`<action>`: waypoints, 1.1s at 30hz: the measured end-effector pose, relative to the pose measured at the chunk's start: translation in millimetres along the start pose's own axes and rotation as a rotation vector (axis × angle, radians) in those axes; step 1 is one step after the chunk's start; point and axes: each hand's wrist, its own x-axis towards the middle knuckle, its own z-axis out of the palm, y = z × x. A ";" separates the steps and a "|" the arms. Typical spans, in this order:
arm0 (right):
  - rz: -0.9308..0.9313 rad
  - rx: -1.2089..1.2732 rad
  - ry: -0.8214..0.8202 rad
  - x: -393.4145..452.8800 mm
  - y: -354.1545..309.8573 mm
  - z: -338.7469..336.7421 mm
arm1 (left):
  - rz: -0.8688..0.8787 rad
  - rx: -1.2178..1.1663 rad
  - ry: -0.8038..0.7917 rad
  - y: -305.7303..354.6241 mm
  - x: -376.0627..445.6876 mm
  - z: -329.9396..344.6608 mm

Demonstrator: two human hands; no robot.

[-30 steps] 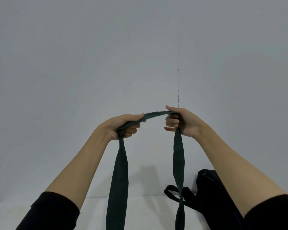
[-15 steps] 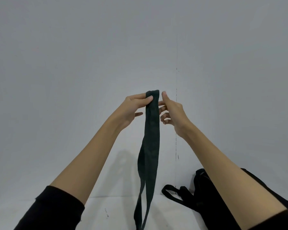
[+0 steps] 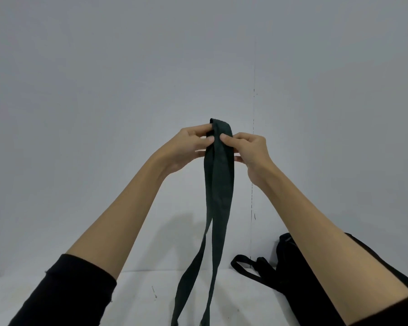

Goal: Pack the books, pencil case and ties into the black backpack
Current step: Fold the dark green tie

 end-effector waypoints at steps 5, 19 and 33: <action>0.094 0.121 -0.028 2.8 -4.6 -11.0 | 0.085 0.496 0.315 -23.7 -3.8 1.4; 0.098 0.085 -0.031 -6.1 13.4 -2.9 | 0.116 0.045 0.331 2.5 6.7 23.8; 0.145 0.062 0.086 10.3 24.7 1.2 | -0.274 -0.104 0.027 -64.9 -32.3 40.8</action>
